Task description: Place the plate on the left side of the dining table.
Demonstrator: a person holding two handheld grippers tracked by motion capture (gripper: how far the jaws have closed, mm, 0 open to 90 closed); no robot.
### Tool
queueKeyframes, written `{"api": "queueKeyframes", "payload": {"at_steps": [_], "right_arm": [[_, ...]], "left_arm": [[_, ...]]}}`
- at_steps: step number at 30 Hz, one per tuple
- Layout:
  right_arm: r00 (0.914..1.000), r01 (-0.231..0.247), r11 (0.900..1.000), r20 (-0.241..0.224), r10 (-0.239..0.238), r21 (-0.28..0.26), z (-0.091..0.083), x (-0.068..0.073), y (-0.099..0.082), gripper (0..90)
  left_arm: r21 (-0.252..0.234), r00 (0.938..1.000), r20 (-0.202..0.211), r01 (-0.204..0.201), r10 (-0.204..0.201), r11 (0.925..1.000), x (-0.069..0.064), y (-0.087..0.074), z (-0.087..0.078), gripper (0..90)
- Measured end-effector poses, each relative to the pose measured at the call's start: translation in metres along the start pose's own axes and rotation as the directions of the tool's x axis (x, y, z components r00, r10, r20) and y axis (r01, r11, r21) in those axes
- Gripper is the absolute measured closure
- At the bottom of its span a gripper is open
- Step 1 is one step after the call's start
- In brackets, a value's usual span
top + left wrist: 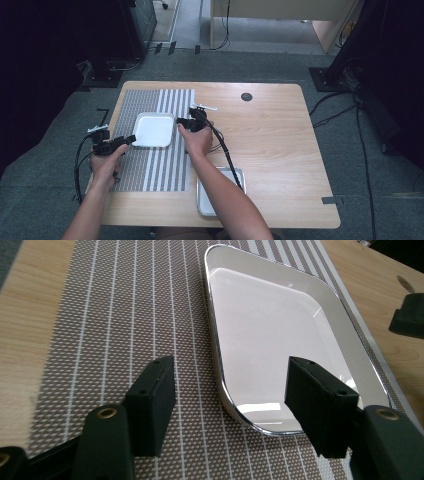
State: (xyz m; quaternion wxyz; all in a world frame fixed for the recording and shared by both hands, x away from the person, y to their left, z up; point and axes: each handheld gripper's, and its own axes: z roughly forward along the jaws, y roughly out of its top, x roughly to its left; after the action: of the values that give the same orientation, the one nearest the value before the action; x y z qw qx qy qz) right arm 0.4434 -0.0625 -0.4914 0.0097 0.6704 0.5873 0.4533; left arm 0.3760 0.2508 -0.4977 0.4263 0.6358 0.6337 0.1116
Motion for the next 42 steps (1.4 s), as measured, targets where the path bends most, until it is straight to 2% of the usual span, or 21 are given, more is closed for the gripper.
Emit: {"api": "queueKeyframes", "payload": {"at_steps": [2, 4, 7, 10, 11, 12, 14, 15, 19, 21, 23, 25, 30, 34, 36, 42], "right_arm": [[0.9987, -0.007, 1.0, -0.051, 0.007, 0.0, -0.005, -0.003, 0.002, 56.8], [0.9971, 0.018, 0.9998, -0.074, -0.019, -0.007, -0.011, -0.004, 0.003, 51.5], [0.9915, 0.119, 0.9922, -0.048, -0.121, -0.038, -0.02, -0.005, 0.002, 43.0], [0.9878, 0.143, 0.9891, -0.058, -0.145, -0.036, -0.031, -0.006, 0.003, 35.0], [0.9891, 0.139, 0.9896, -0.043, -0.141, -0.038, -0.034, -0.006, 0.003, 33.7], [0.9871, 0.157, 0.9871, -0.027, -0.158, -0.028, -0.038, -0.007, 0.004, 32.0], [0.9709, 0.24, 0.9708, 0.006, -0.24, -0.014, -0.048, -0.009, 0.003, 27.5], [0.9666, 0.256, 0.9665, 0.012, -0.256, -0.019, -0.053, -0.01, 0.002, 27.1], [0.9678, 0.251, 0.966, 0.029, -0.25, -0.061, -0.074, -0.016, 0.002, 27.1], [0.9673, 0.253, 0.9644, 0.026, -0.252, -0.075, -0.082, -0.019, 0.002, 26.6], [0.9648, 0.263, 0.9612, 0.027, -0.262, -0.084, -0.09, -0.022, 0.002, 25.8], [0.9631, 0.269, 0.959, 0.023, -0.268, -0.09, -0.098, -0.025, 0.002, 24.9], [0.958, 0.287, 0.9537, 0.027, -0.285, -0.091, -0.115, -0.034, 0.002, 23.2], [0.9506, 0.31, 0.9464, 0.037, -0.308, -0.089, -0.127, -0.041, -0.001, 21.9], [0.9478, 0.319, 0.9435, 0.044, -0.316, -0.091, -0.134, -0.045, -0.002, 21.5], [0.9366, 0.348, 0.9323, 0.083, -0.341, -0.099, -0.153, -0.057, -0.008, 21.2]], "left_arm": [[-0.006, 0.9999, -0.012, -0.01, 0.01, 0.9999, -0.001, -0.001, -0.004, 30.4], [-0.009, 0.9996, -0.021, -0.019, 0.019, 0.9998, -0.003, -0.003, -0.008, 25.3], [0.005, 0.9994, -0.022, -0.026, 0.027, 0.9996, -0.007, -0.006, -0.012, 19.8], [0.023, 0.9996, -0.021, -0.016, 0.017, 0.9996, -0.013, -0.009, -0.015, 19.2], [0.021, 0.9997, -0.02, -0.014, 0.014, 0.9997, -0.014, -0.011, -0.016, 19.2], [0.014, 0.9998, -0.016, -0.015, 0.015, 0.9998, -0.015, -0.012, -0.018, 19.2], [-0.002, 0.9997, -0.018, -0.018, 0.018, 0.9998, -0.016, -0.014, -0.021, 19.2], [-0.008, 0.9995, -0.025, -0.02, 0.02, 0.9998, -0.017, -0.015, -0.023, 19.2], [-0.013, 0.9995, -0.028, -0.016, 0.016, 0.9998, -0.019, -0.02, -0.028, 19.5], [-0.013, 0.9997, -0.017, -0.017, 0.017, 0.9998, -0.02, -0.022, -0.03, 20.3], [-0.014, 0.9989, -0.026, -0.04, 0.039, 0.9991, -0.023, -0.024, -0.033, 20.2], [-0.013, 0.9983, -0.012, -0.058, 0.058, 0.9982, -0.025, -0.025, -0.036, 20.0], [-0.025, 0.9953, -0.031, -0.093, 0.092, 0.9954, -0.032, -0.031, -0.043, 18.7], [-0.023, 0.9932, -0.038, -0.111, 0.11, 0.9935, -0.035, -0.037, -0.047, 18.8], [-0.011, 0.9911, -0.054, -0.122, 0.121, 0.9924, -0.036, -0.04, -0.048, 18.7], [0.0, 0.9889, -0.083, -0.124, 0.124, 0.9923, -0.035, -0.049, -0.052, 20.2]]}}
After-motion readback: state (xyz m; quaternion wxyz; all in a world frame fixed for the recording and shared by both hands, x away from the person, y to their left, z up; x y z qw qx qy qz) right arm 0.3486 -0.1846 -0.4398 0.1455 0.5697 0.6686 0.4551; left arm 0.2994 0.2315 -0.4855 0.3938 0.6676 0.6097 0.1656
